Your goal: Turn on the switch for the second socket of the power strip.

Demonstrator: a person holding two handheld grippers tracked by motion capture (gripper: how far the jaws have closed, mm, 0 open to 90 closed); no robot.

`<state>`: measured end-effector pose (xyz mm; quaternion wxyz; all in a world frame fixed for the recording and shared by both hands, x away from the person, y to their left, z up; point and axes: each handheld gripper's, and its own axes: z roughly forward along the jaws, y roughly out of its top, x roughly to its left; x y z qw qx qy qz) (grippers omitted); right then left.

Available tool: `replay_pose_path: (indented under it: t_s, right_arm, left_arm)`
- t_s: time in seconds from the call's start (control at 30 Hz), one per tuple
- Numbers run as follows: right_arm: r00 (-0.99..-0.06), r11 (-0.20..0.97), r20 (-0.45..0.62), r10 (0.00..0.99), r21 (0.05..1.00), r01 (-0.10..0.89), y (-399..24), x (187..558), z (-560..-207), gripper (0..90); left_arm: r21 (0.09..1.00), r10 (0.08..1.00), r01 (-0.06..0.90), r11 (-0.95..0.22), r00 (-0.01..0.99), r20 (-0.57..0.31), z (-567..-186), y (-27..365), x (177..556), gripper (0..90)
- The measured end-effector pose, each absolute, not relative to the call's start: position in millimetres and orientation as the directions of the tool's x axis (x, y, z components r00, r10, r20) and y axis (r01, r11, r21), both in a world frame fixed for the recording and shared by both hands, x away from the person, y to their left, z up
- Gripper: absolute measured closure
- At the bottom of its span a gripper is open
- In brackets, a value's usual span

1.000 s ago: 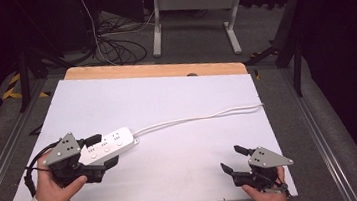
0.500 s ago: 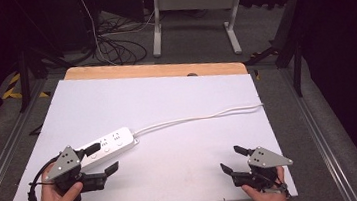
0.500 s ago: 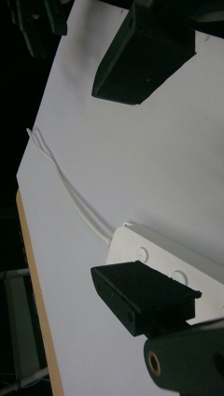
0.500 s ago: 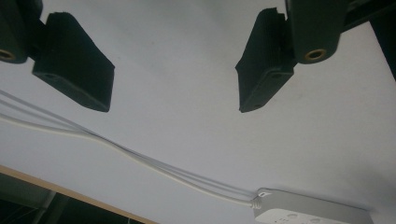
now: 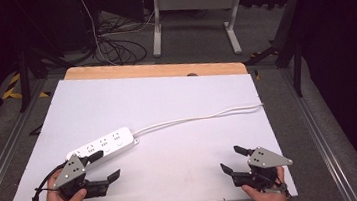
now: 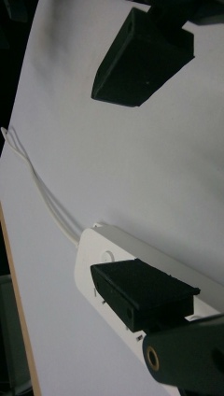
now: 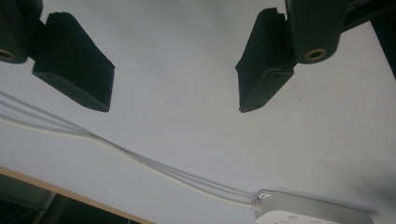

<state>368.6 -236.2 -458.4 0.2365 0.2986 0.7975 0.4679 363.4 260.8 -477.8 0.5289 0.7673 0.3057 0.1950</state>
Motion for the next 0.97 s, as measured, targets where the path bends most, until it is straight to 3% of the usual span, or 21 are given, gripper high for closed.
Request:
replay_pose_path:
  t_s: [0.2,0.47,0.73,0.97]
  right_arm:
    - [-0.71,0.384,-0.098,0.697,0.888,0.254,-236.3,368.7,-458.3,27.6]
    - [-0.711,0.385,-0.099,0.696,0.888,0.253,-236.4,368.7,-458.2,27.5]
    - [-0.711,0.385,-0.098,0.696,0.887,0.254,-236.1,369.1,-458.3,27.5]
    - [-0.711,0.385,-0.098,0.696,0.887,0.255,-236.9,369.4,-458.4,27.6]
  left_arm:
    - [0.92,0.678,0.262,-0.292,0.735,0.006,-482.1,257.6,360.3,16.6]
    - [0.912,0.682,0.337,-0.233,0.726,-0.094,-481.8,257.6,361.9,16.5]
    - [0.91,0.67,0.278,-0.307,0.742,0.0,-481.7,258.9,361.7,16.4]
    - [0.916,0.676,0.277,-0.291,0.736,-0.007,-480.5,258.9,361.6,16.1]
